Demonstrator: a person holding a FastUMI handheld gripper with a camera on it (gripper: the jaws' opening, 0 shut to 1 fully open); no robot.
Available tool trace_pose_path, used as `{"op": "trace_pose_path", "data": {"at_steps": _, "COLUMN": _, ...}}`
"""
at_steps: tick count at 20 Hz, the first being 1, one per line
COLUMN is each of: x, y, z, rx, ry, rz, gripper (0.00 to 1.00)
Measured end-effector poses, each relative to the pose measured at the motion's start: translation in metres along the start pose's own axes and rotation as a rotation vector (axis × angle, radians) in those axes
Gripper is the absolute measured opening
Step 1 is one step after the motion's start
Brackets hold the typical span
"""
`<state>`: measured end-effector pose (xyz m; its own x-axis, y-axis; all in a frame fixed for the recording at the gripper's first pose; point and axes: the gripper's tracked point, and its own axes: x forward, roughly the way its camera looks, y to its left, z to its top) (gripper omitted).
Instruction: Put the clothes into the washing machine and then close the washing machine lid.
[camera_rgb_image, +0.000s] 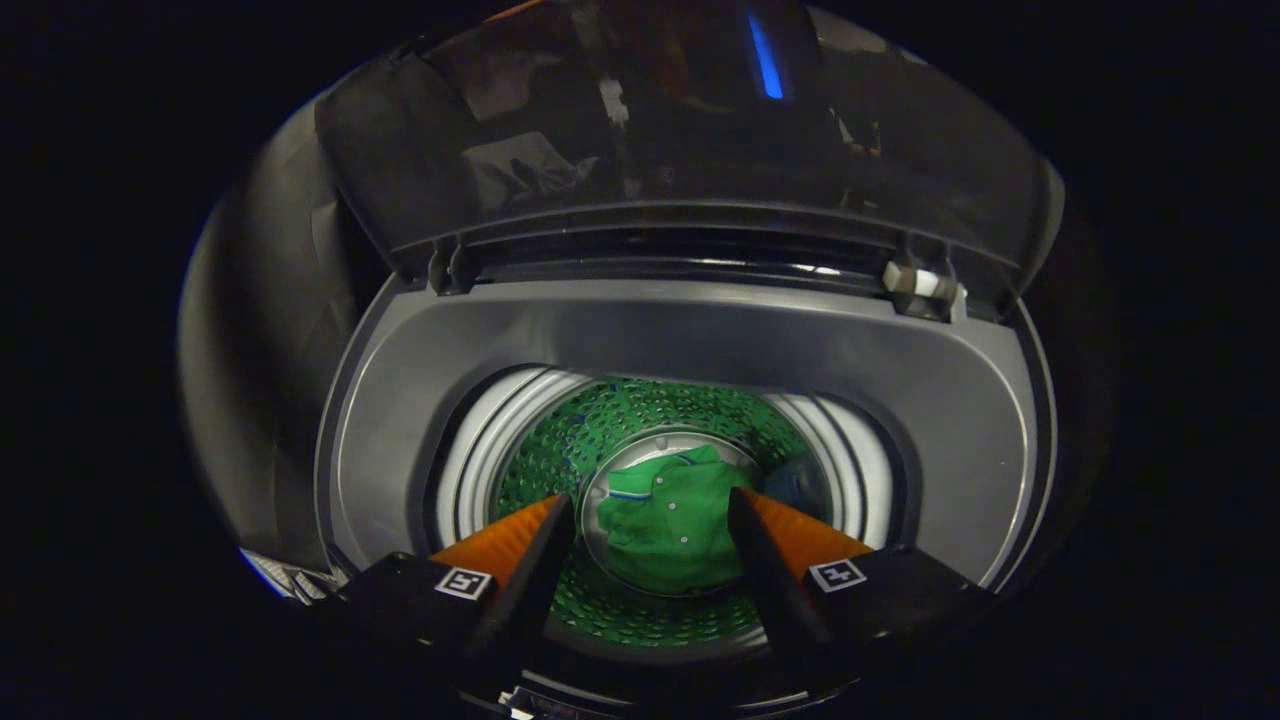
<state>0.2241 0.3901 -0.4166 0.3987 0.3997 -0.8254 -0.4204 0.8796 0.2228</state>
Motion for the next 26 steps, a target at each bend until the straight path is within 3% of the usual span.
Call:
{"op": "trace_pose_path", "data": {"at_steps": 10, "x": -0.113, "y": 0.013, "z": 0.068, "rx": -0.06, "ry": -0.221, "rz": -0.011, "gripper": 0.99}}
{"op": "trace_pose_path", "data": {"at_steps": 19, "x": -0.229, "y": 0.033, "z": 0.205, "rx": -0.061, "ry": -0.538, "rz": 0.015, "gripper": 0.98}}
{"op": "trace_pose_path", "data": {"at_steps": 22, "x": -0.242, "y": 0.034, "z": 0.245, "rx": -0.068, "ry": -0.584, "rz": 0.004, "gripper": 0.98}}
{"op": "trace_pose_path", "data": {"at_steps": 26, "x": -0.216, "y": 0.03, "z": 0.281, "rx": -0.069, "ry": -0.584, "rz": -0.019, "gripper": 0.98}}
